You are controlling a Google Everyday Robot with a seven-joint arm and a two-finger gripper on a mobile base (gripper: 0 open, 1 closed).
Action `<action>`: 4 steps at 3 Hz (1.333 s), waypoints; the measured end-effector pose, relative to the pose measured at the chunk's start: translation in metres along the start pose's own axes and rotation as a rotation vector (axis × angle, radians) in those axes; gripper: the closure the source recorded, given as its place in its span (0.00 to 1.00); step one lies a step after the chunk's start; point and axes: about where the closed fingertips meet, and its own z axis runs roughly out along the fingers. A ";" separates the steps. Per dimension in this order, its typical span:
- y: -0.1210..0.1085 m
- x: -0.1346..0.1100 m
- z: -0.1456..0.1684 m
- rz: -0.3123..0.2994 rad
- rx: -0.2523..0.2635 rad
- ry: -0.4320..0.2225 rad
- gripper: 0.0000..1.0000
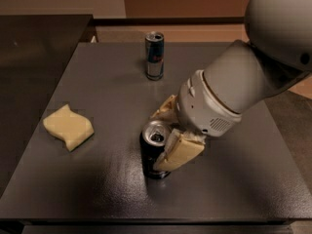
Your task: Move pepsi can near redbull can
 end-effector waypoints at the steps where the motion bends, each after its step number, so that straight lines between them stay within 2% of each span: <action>1: -0.002 -0.002 -0.006 0.011 0.002 -0.014 0.65; 2: -0.018 0.000 -0.022 0.054 0.041 -0.013 0.87; 3: -0.054 0.013 -0.042 0.158 0.109 -0.001 1.00; 4: -0.092 0.028 -0.057 0.254 0.175 0.001 1.00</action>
Offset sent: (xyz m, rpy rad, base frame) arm 0.0424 -0.0268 0.0340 0.0248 0.0034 -0.1585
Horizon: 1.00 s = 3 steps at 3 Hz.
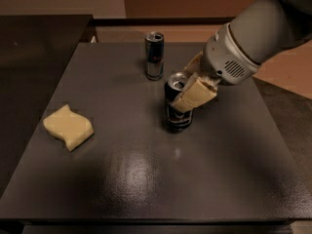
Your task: Move pepsi can near redbull can
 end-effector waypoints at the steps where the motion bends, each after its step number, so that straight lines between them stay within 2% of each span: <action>1: -0.044 0.002 -0.001 0.069 0.054 -0.006 1.00; 3: -0.109 -0.008 0.011 0.149 0.123 -0.022 1.00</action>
Offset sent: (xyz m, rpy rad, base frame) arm 0.1250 -0.0225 0.0026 0.0383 -0.0232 -0.2304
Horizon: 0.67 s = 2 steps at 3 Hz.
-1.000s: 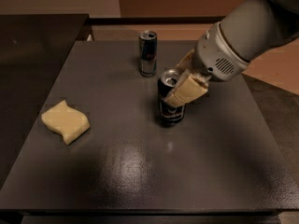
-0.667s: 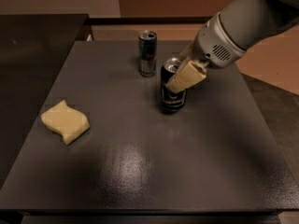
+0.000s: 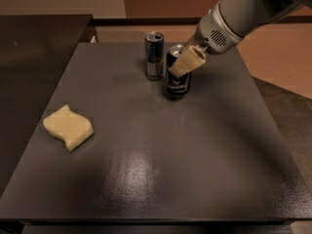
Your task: Move pepsi can near redbull can
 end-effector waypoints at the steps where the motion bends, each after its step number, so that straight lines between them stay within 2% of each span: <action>1: -0.018 -0.008 0.010 0.028 0.013 -0.003 1.00; 2: -0.028 -0.013 0.017 0.045 0.019 -0.006 1.00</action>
Offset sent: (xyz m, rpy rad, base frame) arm 0.0504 0.0050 -0.0044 0.0208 0.0109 -0.0751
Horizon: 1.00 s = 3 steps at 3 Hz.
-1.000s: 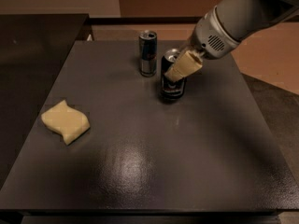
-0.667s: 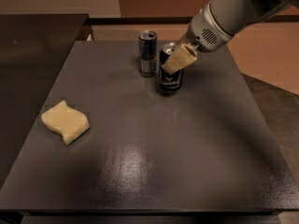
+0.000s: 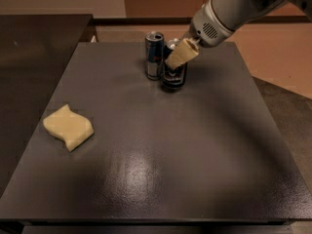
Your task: Move pepsi can near redbull can
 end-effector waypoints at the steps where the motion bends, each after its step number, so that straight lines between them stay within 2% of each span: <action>1: -0.007 -0.001 0.012 0.007 0.017 0.013 0.84; 3: -0.011 0.004 0.027 0.016 0.041 0.025 0.38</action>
Offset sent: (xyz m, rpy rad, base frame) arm 0.0222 0.0032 -0.0261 -0.0424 -0.0104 -0.0510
